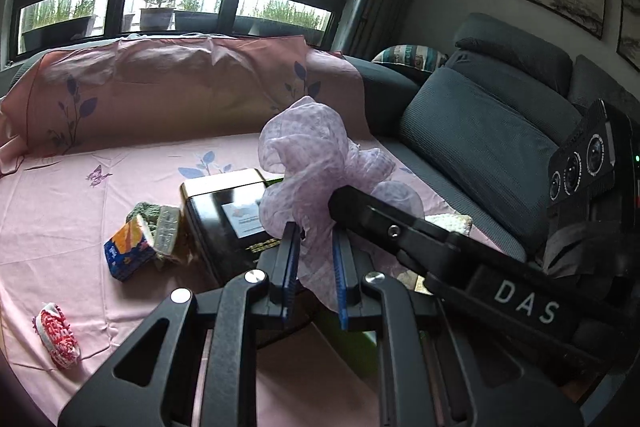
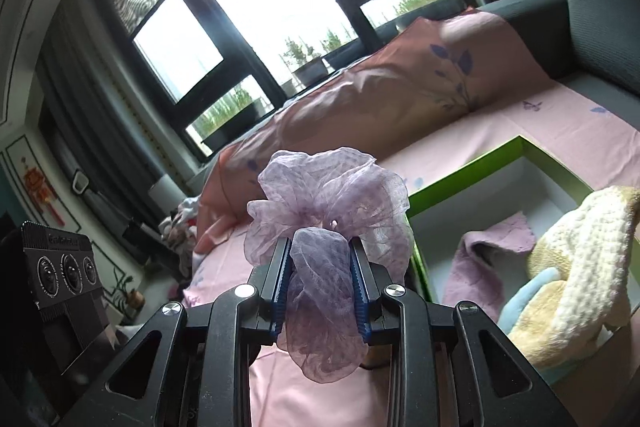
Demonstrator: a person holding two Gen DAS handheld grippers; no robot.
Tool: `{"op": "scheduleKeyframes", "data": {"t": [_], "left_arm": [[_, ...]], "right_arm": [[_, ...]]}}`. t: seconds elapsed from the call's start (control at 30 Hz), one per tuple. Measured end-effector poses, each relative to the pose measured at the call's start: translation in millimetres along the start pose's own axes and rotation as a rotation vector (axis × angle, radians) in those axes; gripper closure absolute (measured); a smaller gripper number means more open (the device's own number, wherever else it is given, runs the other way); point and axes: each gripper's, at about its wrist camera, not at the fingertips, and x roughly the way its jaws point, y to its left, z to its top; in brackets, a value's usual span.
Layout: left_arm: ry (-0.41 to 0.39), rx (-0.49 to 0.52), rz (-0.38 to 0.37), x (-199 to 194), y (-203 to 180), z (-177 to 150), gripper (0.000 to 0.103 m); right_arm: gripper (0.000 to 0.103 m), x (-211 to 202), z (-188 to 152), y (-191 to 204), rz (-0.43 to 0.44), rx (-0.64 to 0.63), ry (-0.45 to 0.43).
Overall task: Organize soft objects
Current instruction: 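Carry the bath puff with the right gripper over the green box, then lower the bath puff into the box and open the right gripper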
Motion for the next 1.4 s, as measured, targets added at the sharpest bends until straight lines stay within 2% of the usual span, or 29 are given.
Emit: {"op": "scheduleKeyframes", "data": {"t": [0.1,0.33,0.5,0.6,0.7,0.9,1.07,1.23,1.33,1.4], "left_arm": [[0.033,0.015,-0.021,19,-10,3,0.090],[0.103,0.065,-0.009,57,-34,11,0.090],[0.165,0.098,-0.020,83,-44,12,0.090],[0.195,0.117,-0.007,96,-50,10,0.090],[0.232,0.135,0.029,110,-55,9,0.090],[0.268,0.130,0.041,126,-54,5,0.090],[0.258,0.128,0.017,122,-56,7,0.089],[0.238,0.107,-0.009,99,-53,12,0.085],[0.179,0.063,-0.028,66,-40,13,0.072],[0.144,0.036,-0.029,44,-30,14,0.056]], "right_arm": [[0.073,-4,6,-21,-0.030,0.047,-0.019],[0.073,-8,15,-60,-0.088,0.131,-0.051],[0.073,-11,18,-78,-0.197,0.141,-0.074],[0.073,-8,20,-95,-0.213,0.185,-0.065],[0.073,-5,19,-107,-0.271,0.212,-0.050],[0.073,0,17,-124,-0.323,0.256,-0.026],[0.073,-3,18,-127,-0.346,0.258,-0.033],[0.073,-11,20,-122,-0.368,0.237,-0.052],[0.073,-14,20,-114,-0.363,0.226,-0.054],[0.070,-15,21,-106,-0.362,0.201,-0.057]]}}
